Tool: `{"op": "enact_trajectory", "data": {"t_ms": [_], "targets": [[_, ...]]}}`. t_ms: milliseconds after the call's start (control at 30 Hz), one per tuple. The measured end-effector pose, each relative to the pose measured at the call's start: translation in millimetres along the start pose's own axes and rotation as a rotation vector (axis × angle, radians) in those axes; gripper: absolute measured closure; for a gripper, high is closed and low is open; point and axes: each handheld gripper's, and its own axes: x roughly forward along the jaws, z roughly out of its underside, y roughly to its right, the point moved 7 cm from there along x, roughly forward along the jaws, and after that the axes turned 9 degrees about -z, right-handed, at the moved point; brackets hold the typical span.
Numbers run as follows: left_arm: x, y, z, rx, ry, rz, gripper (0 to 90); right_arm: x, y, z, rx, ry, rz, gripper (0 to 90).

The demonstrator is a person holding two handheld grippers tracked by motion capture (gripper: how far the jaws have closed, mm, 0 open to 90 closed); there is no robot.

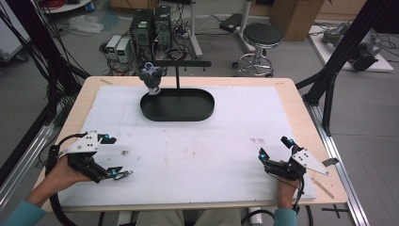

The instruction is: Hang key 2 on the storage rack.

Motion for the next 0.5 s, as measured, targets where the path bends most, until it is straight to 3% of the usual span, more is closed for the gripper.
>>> {"op": "enact_trajectory", "data": {"t_ms": [200, 500], "targets": [[6.7, 7.3, 5.6, 0.059, -0.062, 0.049, 5.1, 0.0, 0.1, 0.0, 0.0, -0.001, 0.0, 1.0], [14.9, 11.9, 11.1, 0.071, -0.123, 0.087, 10.7, -0.1, 0.1, 0.0, 0.0, -0.001, 0.001, 1.0]]}}
